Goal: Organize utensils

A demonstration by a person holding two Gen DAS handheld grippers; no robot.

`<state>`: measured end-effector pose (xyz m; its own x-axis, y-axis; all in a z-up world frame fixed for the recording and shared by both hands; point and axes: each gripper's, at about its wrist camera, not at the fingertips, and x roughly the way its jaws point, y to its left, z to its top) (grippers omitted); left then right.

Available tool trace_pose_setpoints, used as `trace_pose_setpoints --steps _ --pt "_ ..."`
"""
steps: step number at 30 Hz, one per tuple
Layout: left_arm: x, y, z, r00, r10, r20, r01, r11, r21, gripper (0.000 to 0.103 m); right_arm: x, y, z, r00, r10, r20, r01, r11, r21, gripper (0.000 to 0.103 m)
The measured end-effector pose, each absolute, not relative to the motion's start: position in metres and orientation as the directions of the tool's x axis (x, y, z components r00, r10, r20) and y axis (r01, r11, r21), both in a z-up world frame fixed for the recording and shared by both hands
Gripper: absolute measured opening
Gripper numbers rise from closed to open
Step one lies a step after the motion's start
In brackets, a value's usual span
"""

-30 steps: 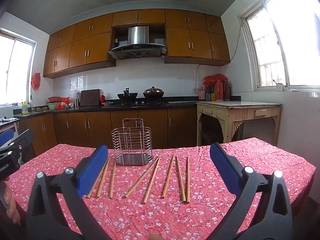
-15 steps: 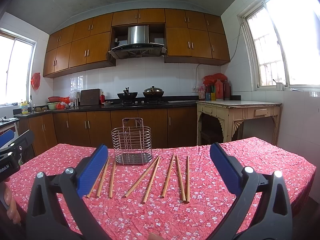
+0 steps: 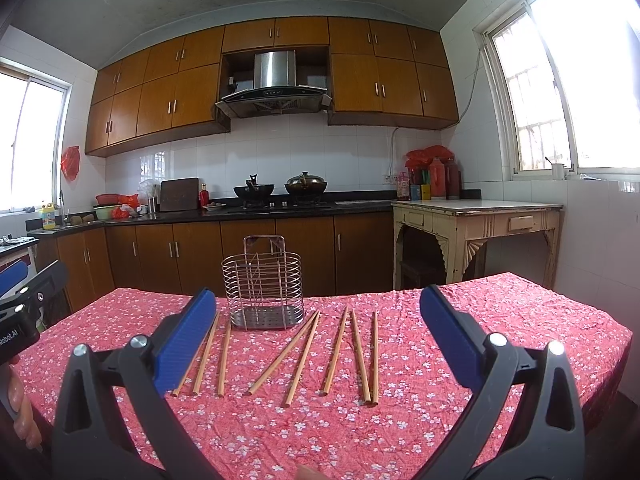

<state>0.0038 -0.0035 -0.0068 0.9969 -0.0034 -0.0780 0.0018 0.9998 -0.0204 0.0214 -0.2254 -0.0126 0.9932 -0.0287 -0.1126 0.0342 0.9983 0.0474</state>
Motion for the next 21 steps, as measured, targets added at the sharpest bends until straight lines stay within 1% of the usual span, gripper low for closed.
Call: trace_pose_setpoints --steps 21 --pt "0.0056 -0.0054 -0.0126 0.997 -0.004 -0.082 0.002 1.000 -0.019 0.101 0.0222 -0.2270 -0.0127 0.993 -0.026 -0.115 0.032 0.998 0.051 0.099"
